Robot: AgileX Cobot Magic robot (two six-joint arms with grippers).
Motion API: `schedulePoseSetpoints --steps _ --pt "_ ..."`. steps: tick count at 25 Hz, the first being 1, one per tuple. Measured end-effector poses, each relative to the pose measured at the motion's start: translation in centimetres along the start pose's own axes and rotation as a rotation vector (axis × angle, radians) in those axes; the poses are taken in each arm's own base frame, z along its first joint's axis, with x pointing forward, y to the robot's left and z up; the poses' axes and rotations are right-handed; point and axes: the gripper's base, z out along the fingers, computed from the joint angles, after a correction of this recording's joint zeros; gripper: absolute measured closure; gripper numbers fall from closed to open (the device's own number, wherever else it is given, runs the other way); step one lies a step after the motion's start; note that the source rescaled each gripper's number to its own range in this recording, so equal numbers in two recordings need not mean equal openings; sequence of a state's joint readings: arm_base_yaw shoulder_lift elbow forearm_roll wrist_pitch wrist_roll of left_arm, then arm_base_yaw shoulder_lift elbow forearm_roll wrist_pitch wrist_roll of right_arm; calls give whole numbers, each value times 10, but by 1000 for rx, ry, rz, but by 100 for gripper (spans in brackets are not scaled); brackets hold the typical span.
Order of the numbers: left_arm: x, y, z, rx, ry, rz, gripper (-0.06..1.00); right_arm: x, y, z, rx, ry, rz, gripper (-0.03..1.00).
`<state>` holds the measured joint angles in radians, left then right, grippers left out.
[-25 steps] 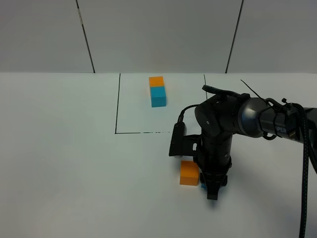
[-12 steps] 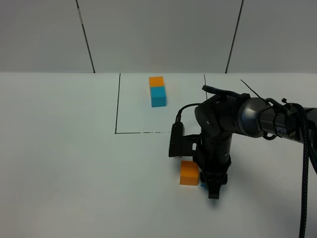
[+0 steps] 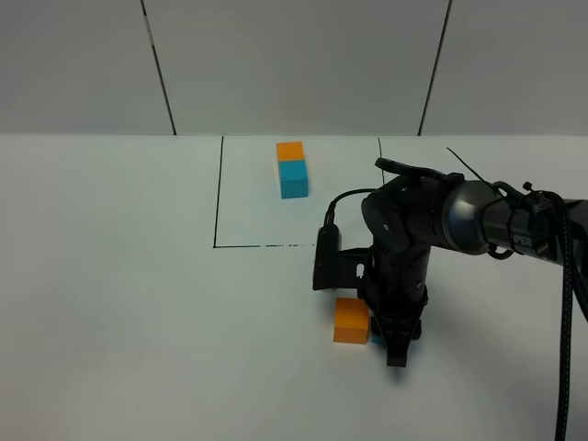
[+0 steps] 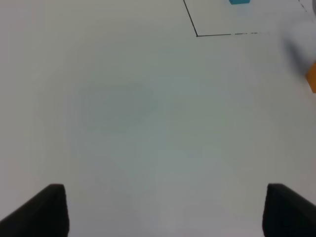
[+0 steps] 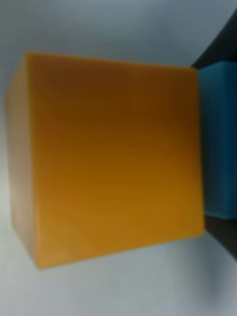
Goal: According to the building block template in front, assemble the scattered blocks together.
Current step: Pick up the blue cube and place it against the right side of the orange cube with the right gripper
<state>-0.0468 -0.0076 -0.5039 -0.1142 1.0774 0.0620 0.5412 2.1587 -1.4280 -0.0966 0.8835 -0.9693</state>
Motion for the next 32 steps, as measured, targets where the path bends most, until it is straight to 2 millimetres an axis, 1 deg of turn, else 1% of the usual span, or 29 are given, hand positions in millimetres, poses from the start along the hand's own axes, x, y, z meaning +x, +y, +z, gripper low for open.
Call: schedulePoseSetpoints --steps 8,15,22,28,32 --pt "0 0 0 0 0 0 27 -6 3 0 6 -4 -22 97" --pt "0 0 0 0 0 0 27 -7 3 0 6 -2 -35 97" --pt "0 0 0 0 0 0 27 -10 5 0 9 -5 -151 97" --pt "0 0 0 0 0 0 27 -11 5 0 5 -15 -139 97" --pt "0 0 0 0 0 0 27 -14 5 -1 -5 -43 -53 97"
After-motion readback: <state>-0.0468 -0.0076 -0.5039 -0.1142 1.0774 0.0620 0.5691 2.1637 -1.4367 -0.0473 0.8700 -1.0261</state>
